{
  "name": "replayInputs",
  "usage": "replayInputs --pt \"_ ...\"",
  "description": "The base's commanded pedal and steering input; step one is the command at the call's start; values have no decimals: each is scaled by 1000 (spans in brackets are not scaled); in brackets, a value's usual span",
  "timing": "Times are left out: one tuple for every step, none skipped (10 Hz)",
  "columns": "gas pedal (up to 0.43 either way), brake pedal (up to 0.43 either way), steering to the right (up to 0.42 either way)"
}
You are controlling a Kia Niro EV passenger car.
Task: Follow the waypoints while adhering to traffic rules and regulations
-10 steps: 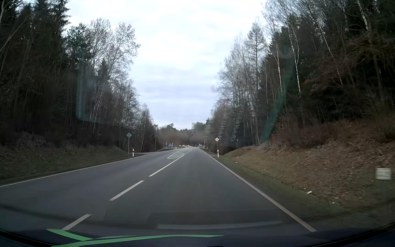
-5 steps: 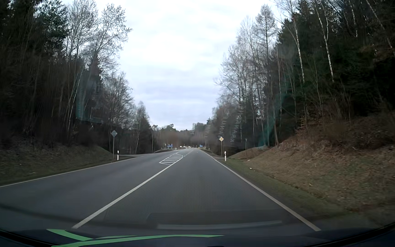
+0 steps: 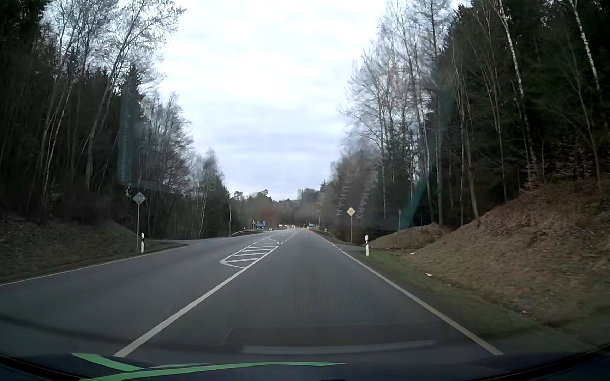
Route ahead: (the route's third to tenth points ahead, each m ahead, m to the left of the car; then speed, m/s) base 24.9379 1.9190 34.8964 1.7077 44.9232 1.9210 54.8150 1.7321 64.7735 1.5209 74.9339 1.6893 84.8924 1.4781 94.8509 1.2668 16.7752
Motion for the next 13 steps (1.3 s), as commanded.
replayInputs --pt "138 0 1" --pt "138 0 1" --pt "138 0 1" --pt "138 0 1" --pt "138 0 2" --pt "138 0 4" --pt "138 0 4" --pt "138 0 4" --pt "138 0 4" --pt "138 0 4" --pt "138 0 4" --pt "138 0 3" --pt "138 0 3"
